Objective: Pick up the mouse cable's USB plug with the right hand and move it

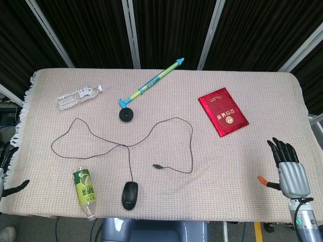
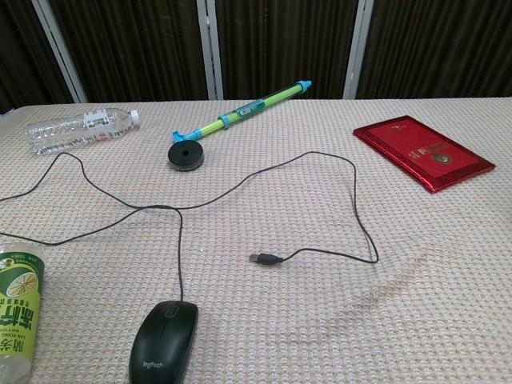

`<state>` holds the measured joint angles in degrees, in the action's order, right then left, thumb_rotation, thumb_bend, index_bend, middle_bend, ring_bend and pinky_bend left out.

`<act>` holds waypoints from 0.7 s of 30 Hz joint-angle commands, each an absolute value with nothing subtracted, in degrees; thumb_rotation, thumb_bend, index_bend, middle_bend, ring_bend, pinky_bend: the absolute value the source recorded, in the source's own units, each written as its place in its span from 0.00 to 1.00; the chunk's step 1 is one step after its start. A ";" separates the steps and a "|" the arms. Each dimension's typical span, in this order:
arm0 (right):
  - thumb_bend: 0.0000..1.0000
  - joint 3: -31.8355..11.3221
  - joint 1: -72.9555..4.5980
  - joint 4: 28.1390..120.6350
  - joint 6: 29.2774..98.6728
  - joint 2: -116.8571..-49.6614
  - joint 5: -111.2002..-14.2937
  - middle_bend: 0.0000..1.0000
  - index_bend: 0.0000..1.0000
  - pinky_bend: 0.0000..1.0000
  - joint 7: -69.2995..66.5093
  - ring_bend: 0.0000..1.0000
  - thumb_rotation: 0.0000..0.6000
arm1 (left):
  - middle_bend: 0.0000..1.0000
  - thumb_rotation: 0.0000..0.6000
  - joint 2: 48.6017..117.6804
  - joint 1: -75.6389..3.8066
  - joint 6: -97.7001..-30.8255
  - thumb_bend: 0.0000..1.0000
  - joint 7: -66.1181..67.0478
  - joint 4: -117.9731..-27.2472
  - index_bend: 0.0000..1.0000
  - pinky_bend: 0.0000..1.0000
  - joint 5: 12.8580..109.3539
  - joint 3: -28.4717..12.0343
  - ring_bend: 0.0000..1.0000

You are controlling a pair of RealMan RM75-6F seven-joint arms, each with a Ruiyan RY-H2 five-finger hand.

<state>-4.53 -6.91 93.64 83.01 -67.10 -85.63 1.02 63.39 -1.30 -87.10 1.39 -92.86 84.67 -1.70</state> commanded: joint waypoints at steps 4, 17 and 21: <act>0.07 -4.47 -7.86 94.23 81.77 -66.66 -86.43 0.00 0.04 0.00 -0.53 0.00 1.00 | 0.00 1.00 63.30 -1.01 -87.33 0.12 1.96 -93.12 0.12 0.00 84.67 -1.50 0.00; 0.07 -7.07 -19.69 102.17 68.77 -66.86 -89.85 0.10 0.21 0.00 -1.15 0.00 1.00 | 0.00 1.00 63.80 -1.12 -86.04 0.12 4.14 -94.33 0.12 0.00 82.16 -2.00 0.00; 0.07 -8.08 -22.79 103.58 64.85 -68.68 -88.15 0.12 0.25 0.00 0.89 0.00 1.00 | 0.00 1.00 63.88 -1.21 -85.80 0.12 4.78 -94.60 0.12 0.00 82.11 -1.93 0.00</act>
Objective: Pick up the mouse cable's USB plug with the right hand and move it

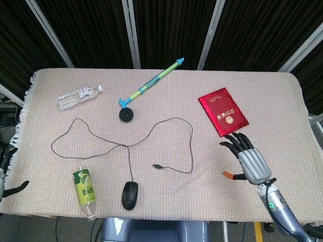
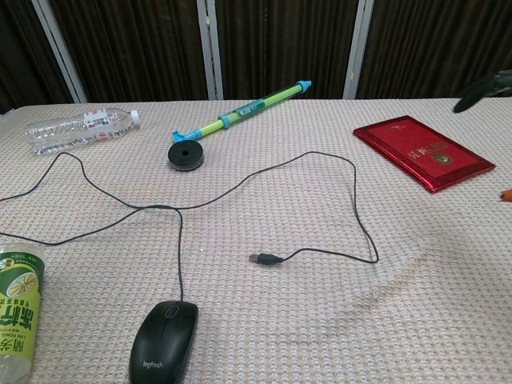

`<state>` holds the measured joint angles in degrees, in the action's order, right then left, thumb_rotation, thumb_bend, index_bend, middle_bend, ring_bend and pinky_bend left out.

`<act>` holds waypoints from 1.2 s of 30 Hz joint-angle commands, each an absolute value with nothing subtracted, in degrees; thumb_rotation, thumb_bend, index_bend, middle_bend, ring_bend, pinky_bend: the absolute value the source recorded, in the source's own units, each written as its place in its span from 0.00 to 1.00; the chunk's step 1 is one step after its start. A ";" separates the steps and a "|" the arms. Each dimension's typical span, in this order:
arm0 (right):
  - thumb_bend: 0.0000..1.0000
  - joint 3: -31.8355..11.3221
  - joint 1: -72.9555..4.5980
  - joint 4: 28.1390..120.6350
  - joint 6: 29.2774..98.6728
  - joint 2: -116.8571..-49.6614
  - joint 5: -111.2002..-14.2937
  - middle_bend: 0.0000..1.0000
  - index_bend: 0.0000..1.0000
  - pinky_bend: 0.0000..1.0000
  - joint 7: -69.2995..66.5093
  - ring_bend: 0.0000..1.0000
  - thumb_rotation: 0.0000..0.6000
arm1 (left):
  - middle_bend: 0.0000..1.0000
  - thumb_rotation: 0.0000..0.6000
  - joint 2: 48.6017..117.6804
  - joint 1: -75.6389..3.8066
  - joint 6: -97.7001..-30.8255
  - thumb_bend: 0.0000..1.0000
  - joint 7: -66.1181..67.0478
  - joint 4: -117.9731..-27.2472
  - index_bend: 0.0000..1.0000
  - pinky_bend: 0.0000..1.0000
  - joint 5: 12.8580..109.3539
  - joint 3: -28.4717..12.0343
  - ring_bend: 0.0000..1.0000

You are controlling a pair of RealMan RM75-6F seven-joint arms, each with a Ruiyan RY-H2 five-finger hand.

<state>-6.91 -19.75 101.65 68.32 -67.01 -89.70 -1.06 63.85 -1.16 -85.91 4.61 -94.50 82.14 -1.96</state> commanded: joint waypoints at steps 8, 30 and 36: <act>0.09 -10.78 -29.16 107.13 57.63 -75.21 -80.17 0.14 0.33 0.00 7.09 0.00 1.00 | 0.00 1.00 63.44 -1.43 -84.78 0.12 3.38 -94.94 0.12 0.00 81.15 -2.18 0.00; 0.13 -12.75 -38.96 104.78 60.29 -93.94 -56.62 0.17 0.40 0.00 30.32 0.00 1.00 | 0.00 1.00 62.17 -1.69 -83.80 0.12 0.28 -95.17 0.13 0.00 81.85 -1.71 0.00; 0.14 -14.14 -41.25 100.72 61.24 -98.82 -51.95 0.17 0.41 0.00 32.29 0.00 1.00 | 0.00 1.00 62.08 -1.66 -83.82 0.12 0.03 -95.29 0.13 0.00 81.92 -1.65 0.00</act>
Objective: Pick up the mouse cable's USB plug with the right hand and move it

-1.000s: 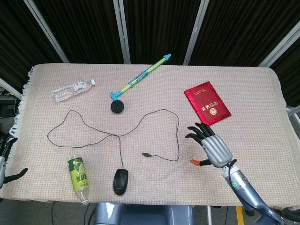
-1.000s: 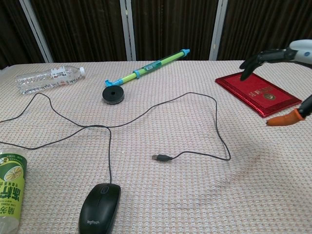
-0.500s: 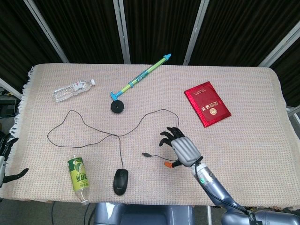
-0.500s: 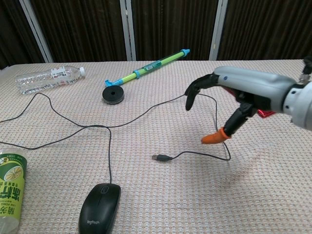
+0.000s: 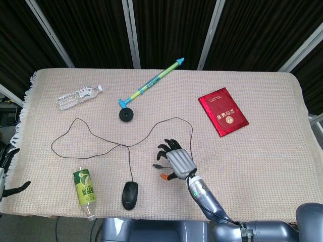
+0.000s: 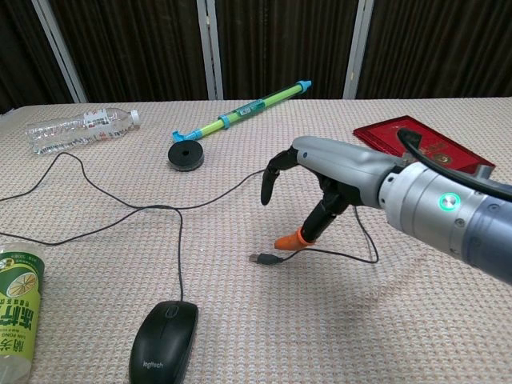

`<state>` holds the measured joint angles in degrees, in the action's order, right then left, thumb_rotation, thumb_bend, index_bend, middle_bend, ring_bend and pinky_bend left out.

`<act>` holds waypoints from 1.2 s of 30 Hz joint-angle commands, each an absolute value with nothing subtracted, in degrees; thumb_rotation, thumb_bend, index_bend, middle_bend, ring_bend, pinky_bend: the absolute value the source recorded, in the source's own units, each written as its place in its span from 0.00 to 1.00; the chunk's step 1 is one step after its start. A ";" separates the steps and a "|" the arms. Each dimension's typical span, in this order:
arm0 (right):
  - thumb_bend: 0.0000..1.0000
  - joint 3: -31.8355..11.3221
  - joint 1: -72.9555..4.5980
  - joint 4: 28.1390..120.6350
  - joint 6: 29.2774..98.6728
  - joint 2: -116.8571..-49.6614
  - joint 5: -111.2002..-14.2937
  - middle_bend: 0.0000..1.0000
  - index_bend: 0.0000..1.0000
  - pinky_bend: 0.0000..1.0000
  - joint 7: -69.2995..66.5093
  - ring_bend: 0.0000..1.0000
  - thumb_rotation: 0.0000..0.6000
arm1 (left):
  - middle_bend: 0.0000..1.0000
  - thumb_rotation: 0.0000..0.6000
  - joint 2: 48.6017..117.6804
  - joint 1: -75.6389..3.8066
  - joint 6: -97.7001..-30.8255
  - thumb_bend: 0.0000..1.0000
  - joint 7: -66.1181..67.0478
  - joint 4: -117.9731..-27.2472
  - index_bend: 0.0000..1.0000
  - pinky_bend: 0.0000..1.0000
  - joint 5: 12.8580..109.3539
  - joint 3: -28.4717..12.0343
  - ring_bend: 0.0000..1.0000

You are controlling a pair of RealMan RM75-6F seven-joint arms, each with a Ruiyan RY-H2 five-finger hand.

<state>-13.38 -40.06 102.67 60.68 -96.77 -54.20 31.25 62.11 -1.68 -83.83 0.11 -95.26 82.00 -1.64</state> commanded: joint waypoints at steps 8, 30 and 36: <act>0.14 -14.05 -42.34 94.64 61.90 -102.81 -48.55 0.19 0.45 0.00 32.41 0.00 1.00 | 0.00 1.00 61.87 -1.66 -83.56 0.12 -0.39 -95.43 0.13 0.00 81.77 -1.58 0.00; 0.18 -13.69 -43.18 85.27 60.80 -110.47 -44.68 0.21 0.48 0.00 30.12 0.00 1.00 | 0.00 1.00 61.84 -2.15 -82.48 0.12 -0.32 -95.75 0.14 0.00 81.09 -1.64 0.00; 0.19 -14.27 -43.39 83.11 60.49 -112.08 -44.74 0.22 0.49 0.00 29.10 0.00 1.00 | 0.00 1.00 61.79 -2.15 -82.38 0.12 -0.42 -95.88 0.14 0.00 80.95 -1.63 0.00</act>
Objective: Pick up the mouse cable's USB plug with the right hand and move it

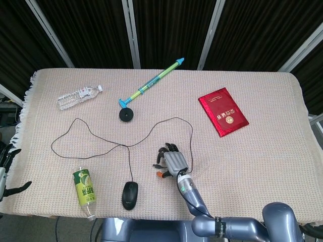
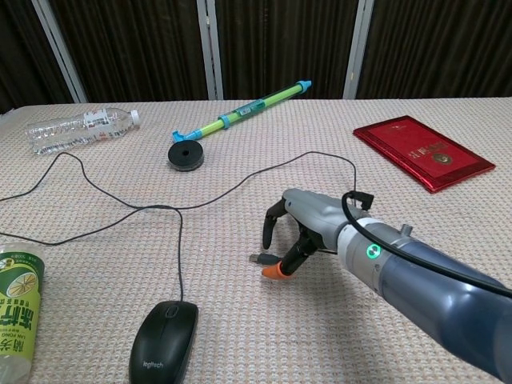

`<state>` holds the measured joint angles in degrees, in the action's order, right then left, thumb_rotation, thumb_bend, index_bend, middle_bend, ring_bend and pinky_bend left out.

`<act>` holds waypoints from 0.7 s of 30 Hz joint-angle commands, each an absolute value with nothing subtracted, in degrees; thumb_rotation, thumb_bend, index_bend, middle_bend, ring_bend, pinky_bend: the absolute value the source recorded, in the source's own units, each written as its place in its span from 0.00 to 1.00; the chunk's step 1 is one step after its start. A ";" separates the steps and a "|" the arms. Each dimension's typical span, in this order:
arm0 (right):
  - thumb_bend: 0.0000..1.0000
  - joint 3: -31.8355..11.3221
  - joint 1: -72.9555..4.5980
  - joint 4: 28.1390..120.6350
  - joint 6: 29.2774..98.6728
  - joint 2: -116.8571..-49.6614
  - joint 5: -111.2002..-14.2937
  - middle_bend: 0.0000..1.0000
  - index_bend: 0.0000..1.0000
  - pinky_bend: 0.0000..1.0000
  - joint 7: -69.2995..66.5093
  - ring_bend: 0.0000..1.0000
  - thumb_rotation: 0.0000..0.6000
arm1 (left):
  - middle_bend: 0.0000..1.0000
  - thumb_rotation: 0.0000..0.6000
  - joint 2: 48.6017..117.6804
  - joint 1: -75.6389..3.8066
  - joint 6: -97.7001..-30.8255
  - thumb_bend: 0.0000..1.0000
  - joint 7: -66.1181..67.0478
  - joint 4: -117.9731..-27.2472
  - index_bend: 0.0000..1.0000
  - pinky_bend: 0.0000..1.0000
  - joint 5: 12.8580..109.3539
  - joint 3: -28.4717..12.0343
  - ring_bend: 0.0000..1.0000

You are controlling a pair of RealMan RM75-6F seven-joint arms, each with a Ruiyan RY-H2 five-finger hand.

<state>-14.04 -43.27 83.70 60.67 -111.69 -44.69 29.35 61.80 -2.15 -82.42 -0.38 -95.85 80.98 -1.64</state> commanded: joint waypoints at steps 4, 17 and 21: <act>0.19 -14.55 -43.57 82.12 60.18 -112.68 -44.74 0.22 0.49 0.00 28.86 0.00 1.00 | 0.00 1.00 61.72 -2.20 -82.26 0.12 -0.51 -95.97 0.14 0.00 80.93 -1.60 0.00; 0.23 -14.93 -43.62 79.82 59.29 -113.19 -44.07 0.22 0.50 0.00 28.79 0.00 1.00 | 0.00 1.00 61.56 -2.38 -81.83 0.12 -0.90 -96.32 0.14 0.00 80.82 -1.55 0.00; 0.24 -14.77 -43.42 79.73 59.29 -113.39 -44.08 0.22 0.51 0.00 28.62 0.00 1.00 | 0.00 1.00 61.54 -2.47 -81.68 0.12 -0.97 -96.40 0.14 0.00 80.75 -1.56 0.00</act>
